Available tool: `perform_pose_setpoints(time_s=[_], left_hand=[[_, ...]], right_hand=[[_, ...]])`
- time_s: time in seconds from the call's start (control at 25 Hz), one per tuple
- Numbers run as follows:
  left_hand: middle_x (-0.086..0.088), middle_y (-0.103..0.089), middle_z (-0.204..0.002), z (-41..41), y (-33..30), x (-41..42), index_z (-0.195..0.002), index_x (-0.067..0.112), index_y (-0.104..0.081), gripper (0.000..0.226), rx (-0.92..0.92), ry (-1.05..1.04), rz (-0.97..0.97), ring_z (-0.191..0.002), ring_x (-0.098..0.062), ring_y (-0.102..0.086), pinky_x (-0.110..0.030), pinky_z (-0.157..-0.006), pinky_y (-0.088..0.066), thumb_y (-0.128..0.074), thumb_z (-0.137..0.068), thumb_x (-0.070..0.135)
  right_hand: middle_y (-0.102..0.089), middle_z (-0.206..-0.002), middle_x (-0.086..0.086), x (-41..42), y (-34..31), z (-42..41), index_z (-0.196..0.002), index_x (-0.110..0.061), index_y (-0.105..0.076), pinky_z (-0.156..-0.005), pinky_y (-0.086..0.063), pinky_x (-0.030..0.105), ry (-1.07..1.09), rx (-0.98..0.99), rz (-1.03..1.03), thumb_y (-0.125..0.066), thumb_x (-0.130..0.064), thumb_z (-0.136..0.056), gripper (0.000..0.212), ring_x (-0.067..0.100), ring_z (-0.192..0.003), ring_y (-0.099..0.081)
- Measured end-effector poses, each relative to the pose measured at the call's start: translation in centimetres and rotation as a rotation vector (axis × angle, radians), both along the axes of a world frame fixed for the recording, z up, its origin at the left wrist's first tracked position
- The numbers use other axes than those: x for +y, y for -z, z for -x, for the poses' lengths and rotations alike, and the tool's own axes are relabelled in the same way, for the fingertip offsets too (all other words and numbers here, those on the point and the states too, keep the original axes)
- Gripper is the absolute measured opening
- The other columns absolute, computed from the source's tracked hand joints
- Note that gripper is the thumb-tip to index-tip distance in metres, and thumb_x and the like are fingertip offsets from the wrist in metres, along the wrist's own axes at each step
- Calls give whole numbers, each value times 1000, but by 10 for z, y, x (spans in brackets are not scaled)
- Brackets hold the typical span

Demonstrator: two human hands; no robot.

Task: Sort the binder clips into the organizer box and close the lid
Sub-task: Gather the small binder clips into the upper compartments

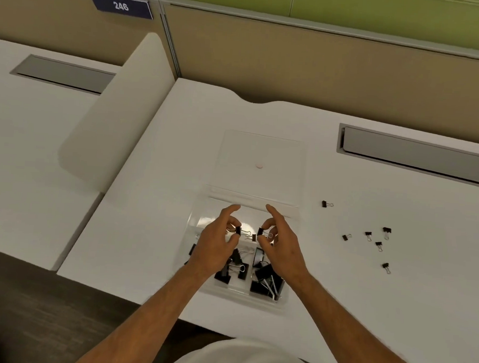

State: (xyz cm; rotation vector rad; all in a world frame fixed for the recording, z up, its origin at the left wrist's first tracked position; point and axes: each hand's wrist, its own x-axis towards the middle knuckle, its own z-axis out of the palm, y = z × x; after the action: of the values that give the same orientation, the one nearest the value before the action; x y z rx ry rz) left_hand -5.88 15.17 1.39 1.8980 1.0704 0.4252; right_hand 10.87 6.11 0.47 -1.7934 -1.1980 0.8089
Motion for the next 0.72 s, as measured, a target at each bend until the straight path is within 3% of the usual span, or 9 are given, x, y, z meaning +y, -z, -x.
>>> perform_pose_setpoints(time_s=[0.36,0.6,0.72], left_hand=[[17,-59,-105,34,17,42,-143,41,-34,68,22,96,3,-105,-6,-56,-13,-93,-42,-58,-92,3],[16,-61,-103,39,24,48,-141,41,-36,66,1,142,32,-102,-5,-57,-14,-92,-43,-61,-92,4],[17,-59,-104,44,22,52,-139,44,-37,67,-5,133,32,-101,-4,-56,-15,-89,-45,-65,-91,8]], right_hand=[[-56,-102,-10,20,14,28,-149,-40,-28,-69,-50,17,136,-38,65,-60,-6,-92,74,12,-75,-57],[-58,-99,-11,14,15,34,-150,-37,-29,-75,-53,22,223,6,88,-62,-6,-91,74,13,-80,-59],[-58,-100,-14,26,17,42,-150,-40,-27,-82,-46,19,197,-49,82,-65,-13,-90,75,11,-93,-54]])
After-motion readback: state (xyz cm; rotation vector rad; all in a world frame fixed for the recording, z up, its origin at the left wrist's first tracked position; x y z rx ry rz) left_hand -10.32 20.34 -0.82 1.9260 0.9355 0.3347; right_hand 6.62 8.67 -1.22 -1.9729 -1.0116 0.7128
